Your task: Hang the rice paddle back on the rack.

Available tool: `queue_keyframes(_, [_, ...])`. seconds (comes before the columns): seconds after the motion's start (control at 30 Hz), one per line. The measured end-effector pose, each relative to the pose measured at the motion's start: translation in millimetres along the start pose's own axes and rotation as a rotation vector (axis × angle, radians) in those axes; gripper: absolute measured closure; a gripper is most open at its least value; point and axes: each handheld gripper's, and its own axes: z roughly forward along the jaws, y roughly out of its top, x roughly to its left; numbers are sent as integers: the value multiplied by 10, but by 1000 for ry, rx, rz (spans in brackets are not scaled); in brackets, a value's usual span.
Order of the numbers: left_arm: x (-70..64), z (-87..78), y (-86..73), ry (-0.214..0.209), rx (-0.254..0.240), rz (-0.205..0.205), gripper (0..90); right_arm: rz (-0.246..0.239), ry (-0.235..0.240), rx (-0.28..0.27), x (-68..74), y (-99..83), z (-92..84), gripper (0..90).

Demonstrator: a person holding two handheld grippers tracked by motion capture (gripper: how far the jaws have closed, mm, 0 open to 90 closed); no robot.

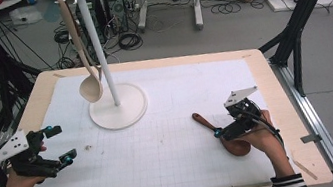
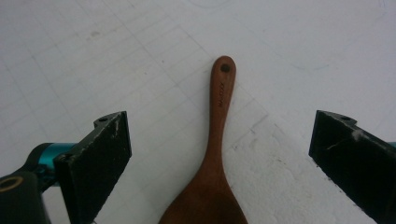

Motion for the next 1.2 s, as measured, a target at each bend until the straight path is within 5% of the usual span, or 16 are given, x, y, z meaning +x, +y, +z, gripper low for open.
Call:
queue_keyframes(0.63, [-23, 21, 16, -5, 2, 9, 17, -43, 15, 298, -23, 254, 384, 76])
queue_keyframes(0.73, [-18, 12, 19, -4, -1, 8, 17, -45, 32, 328, -26, 287, 436, 161])
queue_keyframes(0.97, [-15, 0, 23, -2, -5, 8, 17, -21, 26, 376, -32, 316, 524, 177])
queue_keyframes(1.2, [-18, 11, 20, -4, -2, 7, 17, 18, 43, 443, -73, 307, 608, 369])
